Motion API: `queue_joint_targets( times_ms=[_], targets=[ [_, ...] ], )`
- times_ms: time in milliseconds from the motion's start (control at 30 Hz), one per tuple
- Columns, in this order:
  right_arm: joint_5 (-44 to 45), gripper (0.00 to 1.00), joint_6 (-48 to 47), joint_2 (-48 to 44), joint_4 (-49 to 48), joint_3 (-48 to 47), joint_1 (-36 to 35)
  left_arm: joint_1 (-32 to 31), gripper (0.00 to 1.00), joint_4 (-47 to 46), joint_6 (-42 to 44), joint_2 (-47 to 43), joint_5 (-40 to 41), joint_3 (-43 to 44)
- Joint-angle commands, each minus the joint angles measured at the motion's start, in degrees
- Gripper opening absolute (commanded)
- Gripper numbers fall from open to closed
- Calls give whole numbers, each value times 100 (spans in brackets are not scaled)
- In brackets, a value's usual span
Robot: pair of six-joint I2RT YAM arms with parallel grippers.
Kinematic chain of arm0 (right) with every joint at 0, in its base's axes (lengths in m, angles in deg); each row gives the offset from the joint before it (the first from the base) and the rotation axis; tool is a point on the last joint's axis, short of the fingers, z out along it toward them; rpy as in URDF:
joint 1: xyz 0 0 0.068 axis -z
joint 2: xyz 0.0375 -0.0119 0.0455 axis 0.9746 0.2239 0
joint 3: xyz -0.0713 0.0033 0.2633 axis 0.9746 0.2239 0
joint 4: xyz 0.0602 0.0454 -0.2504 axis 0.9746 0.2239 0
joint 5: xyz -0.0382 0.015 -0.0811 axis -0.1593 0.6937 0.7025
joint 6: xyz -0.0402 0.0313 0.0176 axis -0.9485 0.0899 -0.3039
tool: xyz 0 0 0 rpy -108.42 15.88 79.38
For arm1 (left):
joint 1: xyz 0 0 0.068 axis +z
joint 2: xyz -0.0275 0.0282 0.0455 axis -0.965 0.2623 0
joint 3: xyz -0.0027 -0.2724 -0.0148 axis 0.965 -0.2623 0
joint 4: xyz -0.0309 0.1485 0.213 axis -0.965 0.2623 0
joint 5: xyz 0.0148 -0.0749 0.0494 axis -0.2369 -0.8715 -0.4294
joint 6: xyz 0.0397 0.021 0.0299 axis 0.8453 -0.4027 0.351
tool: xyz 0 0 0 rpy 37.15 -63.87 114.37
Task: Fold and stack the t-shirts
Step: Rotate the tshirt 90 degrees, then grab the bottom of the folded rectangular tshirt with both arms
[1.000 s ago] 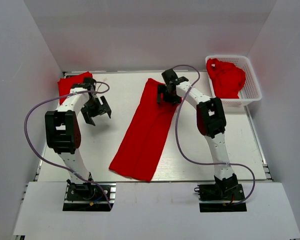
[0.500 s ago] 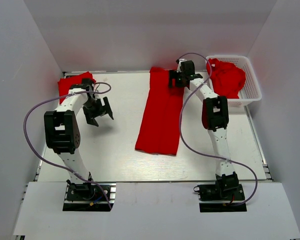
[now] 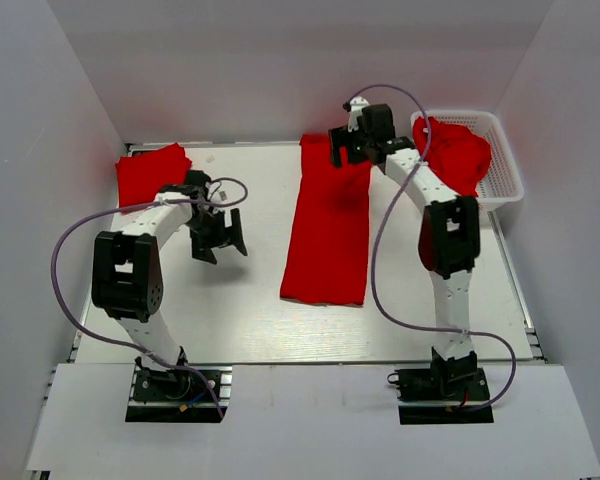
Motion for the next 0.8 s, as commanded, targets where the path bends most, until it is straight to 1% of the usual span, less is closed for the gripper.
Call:
queue_joint_targets(
  times_ms=[0,33,67,100,133,167,200,233,267,300,333,367,433,467,500,633,667,700,733,767],
  targets=[
    [-24,90,570,-1365,519,1321,-83,-577,100,-609,-61,-658,53,-307],
    [-42,90,858,-1567,555,1670,-127,-700,100,-671,-62,-798,53,-368],
    [2,90,1114,-2222,573,2021,-188,-962,100,-724,-62,-861,105,-430],
    [228,90,1429,-2437,616,3104,-250,-1104,100,-855,-62,-931,158,-578],
    [318,90,1572,-3049,660,3445,-294,-1236,100,-961,-62,-1010,159,-676],
    [336,90,1956,-3237,669,3788,-373,-1472,100,-1084,-62,-1176,159,-938],
    [319,90,2064,-3422,809,4418,-391,-1570,100,-1181,-114,-1230,159,-1045],
    [110,90,2170,-3746,854,4990,-417,-1658,100,-1364,-115,-1230,159,-1150],
    [38,90,2554,-4071,897,5239,-496,-1807,100,-1445,-167,-1300,159,-1343],
    [-15,90,2653,-4370,1020,5755,-523,-1887,100,-1524,-167,-1301,159,-1423],
    [-268,90,2767,-4504,1038,6195,-558,-1957,100,-1681,-237,-1301,159,-1563],
    [-323,90,3082,-4766,1056,6574,-636,-2115,100,-1752,-238,-1301,106,-1625],
    [-515,90,3303,-5119,1021,7119,-672,-2256,97,-1980,-308,-1301,106,-1800],
    [-534,90,3348,-5372,1038,7209,-690,-2309,97,-2060,-308,-1301,106,-1802],
    [-551,90,3401,-5410,1047,7263,-707,-2397,95,-2130,-360,-1231,106,-1863],
    [-639,90,3506,-5401,890,7439,-751,-2556,88,-2271,-413,-1099,158,-1811],
    [-674,90,3507,-5332,846,7465,-769,-2625,88,-2350,-413,-1029,159,-1810],
    [-710,88,3524,-5288,802,7474,-769,-2687,81,-2351,-413,-941,211,-1810],
    [-727,88,3533,-5218,645,7483,-760,-2688,80,-2351,-413,-888,272,-1750],
    [-797,85,3542,-5173,600,7483,-760,-2749,77,-2351,-413,-888,273,-1749]
  ],
)
